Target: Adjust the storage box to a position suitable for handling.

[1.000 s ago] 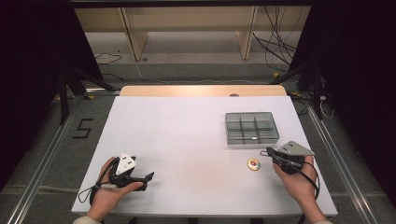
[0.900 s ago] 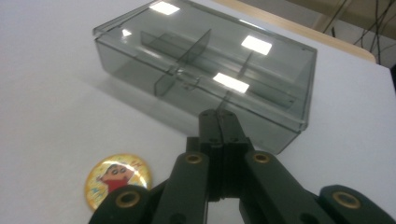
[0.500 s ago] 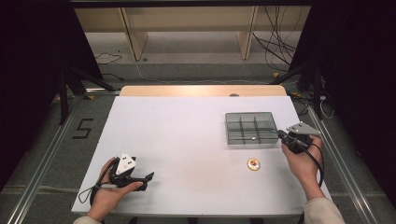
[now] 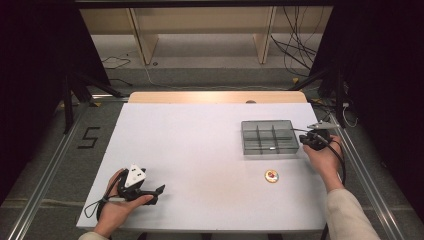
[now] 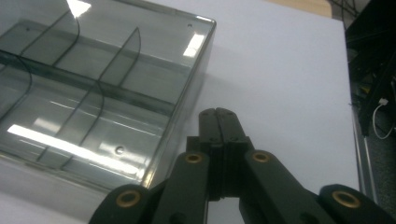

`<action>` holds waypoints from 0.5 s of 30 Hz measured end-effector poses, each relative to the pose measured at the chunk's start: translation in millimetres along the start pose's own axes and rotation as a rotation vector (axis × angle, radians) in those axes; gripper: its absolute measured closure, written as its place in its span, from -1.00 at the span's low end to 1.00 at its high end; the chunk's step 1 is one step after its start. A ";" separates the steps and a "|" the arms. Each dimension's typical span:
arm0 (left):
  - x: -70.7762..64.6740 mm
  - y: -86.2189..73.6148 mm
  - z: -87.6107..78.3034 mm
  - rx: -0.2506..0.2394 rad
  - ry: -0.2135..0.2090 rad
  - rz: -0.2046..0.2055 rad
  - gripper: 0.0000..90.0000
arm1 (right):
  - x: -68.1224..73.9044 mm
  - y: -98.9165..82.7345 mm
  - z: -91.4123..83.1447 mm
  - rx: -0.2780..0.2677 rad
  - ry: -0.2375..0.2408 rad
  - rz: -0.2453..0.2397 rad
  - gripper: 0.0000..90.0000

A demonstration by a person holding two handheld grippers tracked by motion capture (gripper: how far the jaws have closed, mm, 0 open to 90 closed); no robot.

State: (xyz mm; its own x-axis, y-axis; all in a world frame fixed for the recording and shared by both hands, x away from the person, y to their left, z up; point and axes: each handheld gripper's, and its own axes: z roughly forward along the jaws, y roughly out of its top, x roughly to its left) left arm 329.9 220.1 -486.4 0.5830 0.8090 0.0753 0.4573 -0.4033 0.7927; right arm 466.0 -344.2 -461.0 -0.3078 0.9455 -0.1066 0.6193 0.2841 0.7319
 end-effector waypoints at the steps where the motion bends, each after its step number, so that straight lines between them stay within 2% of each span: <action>1: 0.0 0.0 0.0 0.000 0.000 0.000 -0.76 | 0.0 0.0 0.0 0.000 0.000 0.000 1.00; 3: 0.2 -0.1 0.4 0.002 0.000 -0.001 -0.76 | -1.4 0.4 7.0 0.016 0.028 -0.003 1.00; 9: 0.0 -0.3 0.5 0.004 -0.001 -0.003 -0.76 | -0.5 0.8 14.6 0.036 0.058 -0.006 1.00; 15: -0.3 -0.4 0.9 0.007 0.000 0.000 -0.76 | -1.3 1.2 17.6 0.044 0.067 -0.015 1.00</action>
State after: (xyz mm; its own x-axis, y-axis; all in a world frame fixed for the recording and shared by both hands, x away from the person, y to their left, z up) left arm 330.2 219.7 -487.2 0.5831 0.8089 0.0747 0.4619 -0.4059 0.7886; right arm 479.8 -342.2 -471.9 -0.3640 0.9286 -0.0714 0.6450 0.3066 0.7000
